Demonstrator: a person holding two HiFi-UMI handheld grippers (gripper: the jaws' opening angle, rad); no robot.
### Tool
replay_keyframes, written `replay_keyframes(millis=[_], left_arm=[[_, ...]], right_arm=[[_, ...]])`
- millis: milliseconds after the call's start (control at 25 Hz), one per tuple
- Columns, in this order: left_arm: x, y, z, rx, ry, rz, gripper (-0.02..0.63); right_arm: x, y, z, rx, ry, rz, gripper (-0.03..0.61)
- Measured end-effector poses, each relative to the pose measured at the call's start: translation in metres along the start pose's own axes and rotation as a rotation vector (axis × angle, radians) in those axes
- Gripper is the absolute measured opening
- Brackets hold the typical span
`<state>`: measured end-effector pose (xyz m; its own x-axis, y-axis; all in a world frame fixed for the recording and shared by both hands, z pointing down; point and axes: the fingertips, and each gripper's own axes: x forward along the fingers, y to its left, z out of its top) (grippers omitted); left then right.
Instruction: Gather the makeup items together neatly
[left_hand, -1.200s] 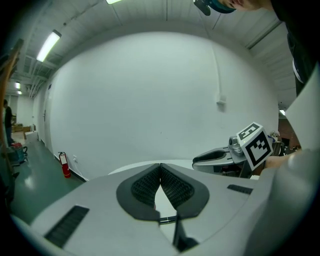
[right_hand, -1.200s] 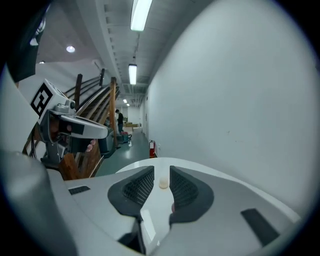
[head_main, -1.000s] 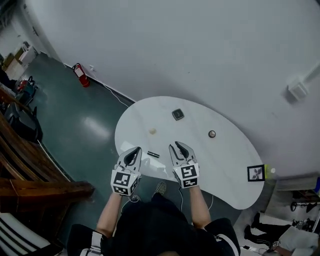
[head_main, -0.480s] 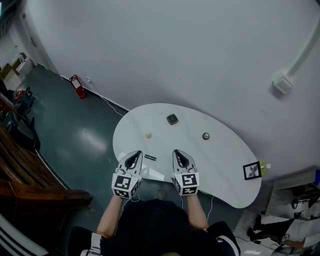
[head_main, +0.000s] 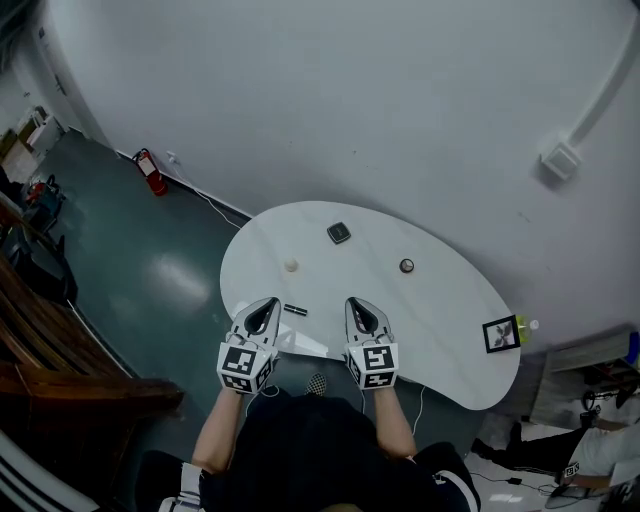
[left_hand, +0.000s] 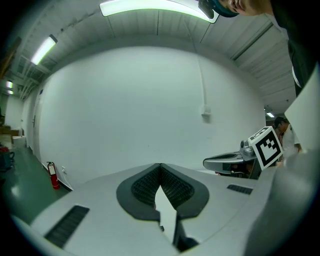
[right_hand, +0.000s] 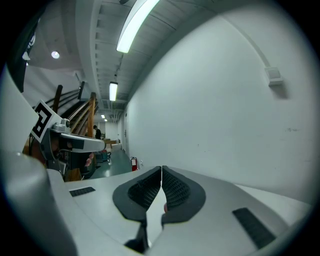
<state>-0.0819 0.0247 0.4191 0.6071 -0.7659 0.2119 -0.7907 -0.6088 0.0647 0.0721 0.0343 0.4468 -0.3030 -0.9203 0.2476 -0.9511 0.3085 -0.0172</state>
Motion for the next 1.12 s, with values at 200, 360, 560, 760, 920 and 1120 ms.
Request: replay_keyframes(millis=[200, 360, 560, 760, 920, 1120], left_arm=[[0.001, 0.012, 0.000, -0.006, -0.013, 0.055, 0.017], [-0.003, 0.022, 0.000, -0.001, -0.018, 0.085, 0.017], [-0.004, 0.044, -0.002, -0.001, -0.002, 0.118, 0.017], [0.003, 0.081, -0.014, -0.032, 0.030, 0.159, 0.017], [0.018, 0.110, -0.031, -0.061, 0.069, 0.169, 0.017], [0.043, 0.140, -0.052, -0.076, 0.111, 0.158, 0.017]], right_arm=[[0.004, -0.002, -0.007, -0.002, 0.017, 0.011, 0.034], [0.018, 0.003, -0.005, -0.021, 0.027, 0.043, 0.035], [0.049, 0.009, 0.001, -0.051, 0.038, 0.080, 0.035], [0.091, 0.024, -0.001, -0.064, 0.074, 0.128, 0.035], [0.127, 0.034, -0.015, -0.063, 0.123, 0.150, 0.035], [0.168, 0.043, -0.036, -0.070, 0.169, 0.161, 0.035]])
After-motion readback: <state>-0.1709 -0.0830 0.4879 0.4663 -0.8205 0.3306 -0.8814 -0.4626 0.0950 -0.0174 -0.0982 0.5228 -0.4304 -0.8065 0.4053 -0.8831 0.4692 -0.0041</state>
